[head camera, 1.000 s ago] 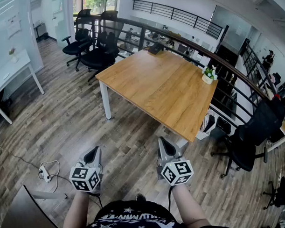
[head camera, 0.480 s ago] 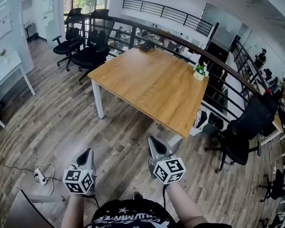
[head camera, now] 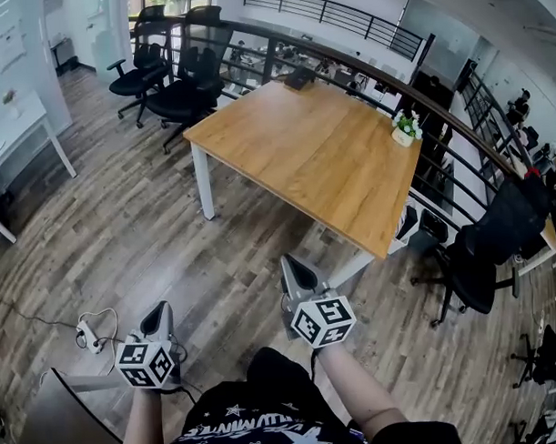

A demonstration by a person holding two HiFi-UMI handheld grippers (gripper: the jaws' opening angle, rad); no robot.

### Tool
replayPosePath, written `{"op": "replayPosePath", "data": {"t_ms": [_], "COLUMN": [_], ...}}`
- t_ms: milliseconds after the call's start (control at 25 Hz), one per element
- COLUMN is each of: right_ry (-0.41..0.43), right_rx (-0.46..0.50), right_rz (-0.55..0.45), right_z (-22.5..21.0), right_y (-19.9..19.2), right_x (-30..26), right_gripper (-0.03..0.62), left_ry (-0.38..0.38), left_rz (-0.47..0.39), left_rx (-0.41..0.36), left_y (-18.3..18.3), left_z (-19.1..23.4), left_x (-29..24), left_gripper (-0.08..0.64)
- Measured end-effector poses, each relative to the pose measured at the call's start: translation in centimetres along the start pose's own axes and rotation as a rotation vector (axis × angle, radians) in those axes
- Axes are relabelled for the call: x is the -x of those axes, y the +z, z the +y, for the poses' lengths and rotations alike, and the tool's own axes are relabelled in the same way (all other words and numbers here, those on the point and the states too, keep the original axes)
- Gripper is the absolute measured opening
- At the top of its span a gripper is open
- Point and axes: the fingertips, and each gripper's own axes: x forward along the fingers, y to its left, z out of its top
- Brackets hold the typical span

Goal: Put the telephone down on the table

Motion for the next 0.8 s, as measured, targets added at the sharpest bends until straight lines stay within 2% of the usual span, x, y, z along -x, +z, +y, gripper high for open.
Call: {"op": "replayPosePath", "data": {"t_ms": [240, 480, 680, 800], "right_ry": [0.062, 0.123, 0.179, 0.187], "right_rx": [0.000, -0.022, -0.033, -0.041], "right_rz": [0.043, 0.059, 0.094, 0.104], "right_z": [2.2, 2.3, 0.2, -2.6], "right_y": [-1.8, -3.4, -3.3, -2.4], "right_x": [-5.5, -15.1, -25.8, -33.3], "right_gripper": [-0.001, -0.002, -0.002, -0.002], "left_ry": [0.028, 0.091, 0.142, 0.138], "left_rz": [0.007, 0.012, 0.006, -0.002], "left_rx": [0.013, 0.037, 0.053, 0.049], "left_y": [0.3, 1.2, 5.6, 9.2], "left_z": [3.6, 9.2, 14.2, 17.1], "left_x": [-0.3, -3.7, -10.3, -16.1], "left_gripper": [0.002, 0.002, 0.002, 0.002]}}
